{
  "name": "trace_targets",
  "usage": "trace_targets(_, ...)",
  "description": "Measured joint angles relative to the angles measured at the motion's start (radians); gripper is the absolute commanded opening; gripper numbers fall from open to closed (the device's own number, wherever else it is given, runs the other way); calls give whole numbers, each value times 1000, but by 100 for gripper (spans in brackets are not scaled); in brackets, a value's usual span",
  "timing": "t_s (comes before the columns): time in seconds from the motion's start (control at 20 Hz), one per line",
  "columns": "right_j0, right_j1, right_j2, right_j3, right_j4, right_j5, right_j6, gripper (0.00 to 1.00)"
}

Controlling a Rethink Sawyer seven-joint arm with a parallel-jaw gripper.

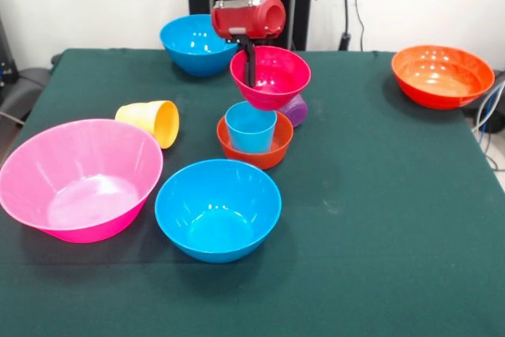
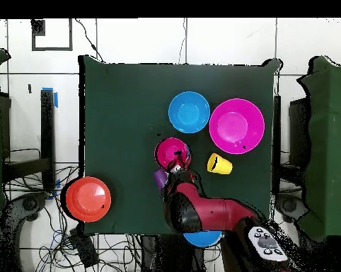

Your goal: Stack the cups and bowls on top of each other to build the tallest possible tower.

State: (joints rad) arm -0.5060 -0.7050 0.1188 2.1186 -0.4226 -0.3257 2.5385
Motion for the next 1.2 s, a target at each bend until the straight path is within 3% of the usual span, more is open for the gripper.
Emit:
trace_targets(0.4,-52,1,-3,-15,-44,0,0,0)
trace_targets(0.9,-52,1,-22,-46,-57,0,0,0)
trace_targets(1.2,-13,16,-74,-47,-57,-25,0,0)
